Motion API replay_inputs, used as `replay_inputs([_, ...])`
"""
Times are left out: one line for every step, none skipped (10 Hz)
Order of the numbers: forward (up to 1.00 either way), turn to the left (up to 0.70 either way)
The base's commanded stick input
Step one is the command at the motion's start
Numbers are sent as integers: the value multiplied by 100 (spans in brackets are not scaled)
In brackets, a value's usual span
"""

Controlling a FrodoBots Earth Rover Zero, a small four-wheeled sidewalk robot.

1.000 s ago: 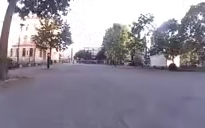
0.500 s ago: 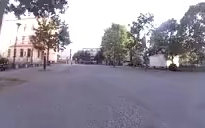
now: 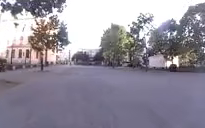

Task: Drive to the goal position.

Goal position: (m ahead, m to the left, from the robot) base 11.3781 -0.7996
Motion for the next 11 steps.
replay_inputs([70, 0])
replay_inputs([70, 0])
replay_inputs([70, 0])
replay_inputs([70, 0])
replay_inputs([70, 0])
replay_inputs([70, 0])
replay_inputs([70, 0])
replay_inputs([70, 0])
replay_inputs([70, 0])
replay_inputs([70, 0])
replay_inputs([70, 0])
